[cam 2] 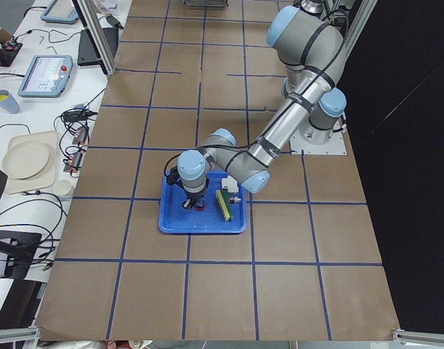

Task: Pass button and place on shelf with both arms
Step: 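Grasp the red emergency-stop button in the tray with the left gripper, then lift the red button and carry it toward the table center while the right gripper approaches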

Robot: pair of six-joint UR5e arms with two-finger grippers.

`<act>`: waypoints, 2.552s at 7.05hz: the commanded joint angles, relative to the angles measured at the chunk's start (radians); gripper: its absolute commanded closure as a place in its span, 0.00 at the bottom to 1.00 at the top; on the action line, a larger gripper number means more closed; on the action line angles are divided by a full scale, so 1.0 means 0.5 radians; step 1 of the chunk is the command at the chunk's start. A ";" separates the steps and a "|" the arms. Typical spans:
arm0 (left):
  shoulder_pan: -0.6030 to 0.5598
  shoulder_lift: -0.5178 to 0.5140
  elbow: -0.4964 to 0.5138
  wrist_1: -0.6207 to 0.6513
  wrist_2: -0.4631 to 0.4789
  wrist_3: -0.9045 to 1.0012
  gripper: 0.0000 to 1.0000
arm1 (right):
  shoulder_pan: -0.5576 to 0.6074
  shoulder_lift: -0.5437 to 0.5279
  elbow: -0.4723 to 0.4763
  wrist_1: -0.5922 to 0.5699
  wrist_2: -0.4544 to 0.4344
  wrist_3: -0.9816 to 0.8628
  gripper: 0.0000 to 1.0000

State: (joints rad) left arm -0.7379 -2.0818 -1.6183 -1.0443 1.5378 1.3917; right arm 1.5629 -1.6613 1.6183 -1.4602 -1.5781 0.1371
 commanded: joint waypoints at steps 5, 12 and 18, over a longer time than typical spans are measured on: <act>-0.217 0.545 0.012 -0.900 -0.292 -0.466 0.84 | -0.039 0.055 -0.006 -0.049 0.042 0.212 0.00; -1.057 1.000 -0.606 -1.418 -2.217 -1.163 0.88 | -0.410 0.196 0.071 0.308 1.912 1.361 0.00; -1.491 1.120 -0.828 -1.251 -3.045 -1.228 0.89 | -0.561 0.212 0.472 0.484 2.641 1.211 0.00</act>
State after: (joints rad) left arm -1.4649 -1.5210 -2.0303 -1.7235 0.0492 0.7783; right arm 1.2832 -1.5423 1.8208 -1.2312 -0.2897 0.7459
